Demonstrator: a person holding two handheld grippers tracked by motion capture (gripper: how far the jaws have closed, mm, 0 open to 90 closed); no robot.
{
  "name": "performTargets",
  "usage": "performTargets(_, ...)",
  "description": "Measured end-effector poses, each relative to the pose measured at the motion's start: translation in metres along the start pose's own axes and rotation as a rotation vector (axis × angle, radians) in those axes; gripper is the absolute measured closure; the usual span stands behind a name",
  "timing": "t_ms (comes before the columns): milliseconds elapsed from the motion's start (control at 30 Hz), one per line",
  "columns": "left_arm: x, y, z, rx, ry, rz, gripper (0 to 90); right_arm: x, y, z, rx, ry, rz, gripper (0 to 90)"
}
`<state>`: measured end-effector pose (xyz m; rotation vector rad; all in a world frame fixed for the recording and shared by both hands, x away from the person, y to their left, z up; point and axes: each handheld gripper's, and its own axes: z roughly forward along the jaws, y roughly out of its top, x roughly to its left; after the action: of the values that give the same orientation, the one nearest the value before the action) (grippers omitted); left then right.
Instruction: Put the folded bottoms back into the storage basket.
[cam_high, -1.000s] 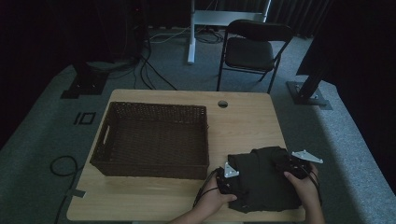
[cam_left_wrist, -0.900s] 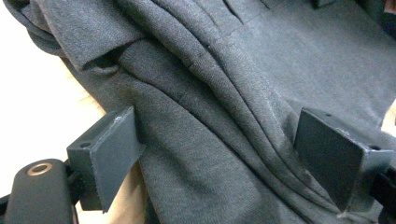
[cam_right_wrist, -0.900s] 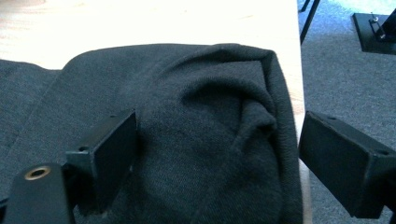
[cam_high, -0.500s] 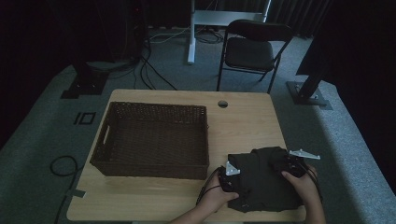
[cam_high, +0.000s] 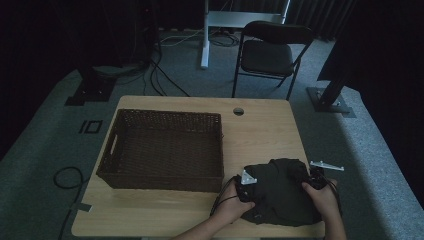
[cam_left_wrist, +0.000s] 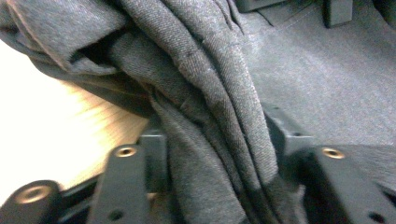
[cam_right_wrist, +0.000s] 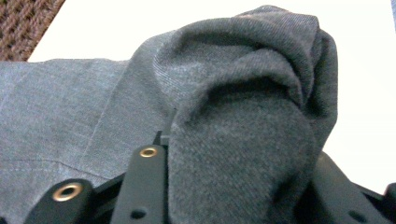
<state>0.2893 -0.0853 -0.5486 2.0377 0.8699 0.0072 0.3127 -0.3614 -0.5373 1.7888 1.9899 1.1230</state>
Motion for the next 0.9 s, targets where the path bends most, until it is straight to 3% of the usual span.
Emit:
performTargets(100,-0.003,0.007,-0.004,0.009,-0.001,0.034,63.2,0.005,0.001,-0.003,-0.006,-0.019,-0.019,65.7)
performTargets(167,-0.006,0.011,-0.007,0.005,-0.001,0.04,66.2,0.005,0.001,-0.007,-0.019,-0.012,-0.005,66.6)
performTargets(333,-0.006,0.016,-0.009,-0.005,-0.015,0.031,66.5,0.007,0.004,-0.017,-0.053,-0.003,0.02,67.2)
performTargets(467,-0.009,0.028,-0.019,-0.019,-0.023,0.058,67.1,0.008,0.009,-0.028,-0.096,0.029,0.059,67.2)
performTargets(733,-0.009,0.043,-0.034,-0.033,-0.018,0.096,67.3,0.018,0.023,-0.041,-0.132,0.025,0.047,67.5)
performTargets(900,-0.01,0.052,-0.045,-0.069,-0.013,0.12,67.4,0.024,0.03,-0.047,-0.153,0.032,0.046,67.5)
